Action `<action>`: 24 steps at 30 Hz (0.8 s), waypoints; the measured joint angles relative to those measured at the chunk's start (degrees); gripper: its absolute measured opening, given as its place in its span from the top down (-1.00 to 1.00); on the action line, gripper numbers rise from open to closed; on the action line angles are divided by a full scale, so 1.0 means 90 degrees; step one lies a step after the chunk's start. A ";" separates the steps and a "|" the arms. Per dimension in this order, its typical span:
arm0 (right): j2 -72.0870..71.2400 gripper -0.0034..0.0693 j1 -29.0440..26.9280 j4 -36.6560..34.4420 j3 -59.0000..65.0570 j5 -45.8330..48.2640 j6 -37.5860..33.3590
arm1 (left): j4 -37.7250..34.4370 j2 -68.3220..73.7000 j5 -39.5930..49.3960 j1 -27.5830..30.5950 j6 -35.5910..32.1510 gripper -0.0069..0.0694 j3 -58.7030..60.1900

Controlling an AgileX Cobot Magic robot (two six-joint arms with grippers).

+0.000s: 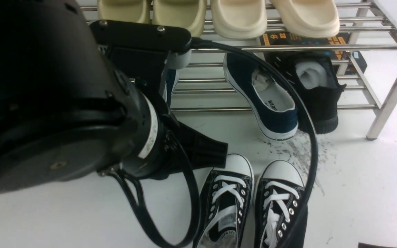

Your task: Take the shoes off the shelf with your hand on the white table.

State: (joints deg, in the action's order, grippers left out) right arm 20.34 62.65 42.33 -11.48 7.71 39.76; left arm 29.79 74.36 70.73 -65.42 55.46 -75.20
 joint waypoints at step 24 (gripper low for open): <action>-0.1899 0.75 -0.5781 -0.4803 0.1431 0.0572 0.0000 | 0.2045 0.0000 0.0000 0.0000 -0.0017 0.73 -0.0141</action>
State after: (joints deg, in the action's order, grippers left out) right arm 3.25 10.63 -0.90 1.40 12.86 39.76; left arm 48.20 74.36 70.73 -65.42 55.31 -76.47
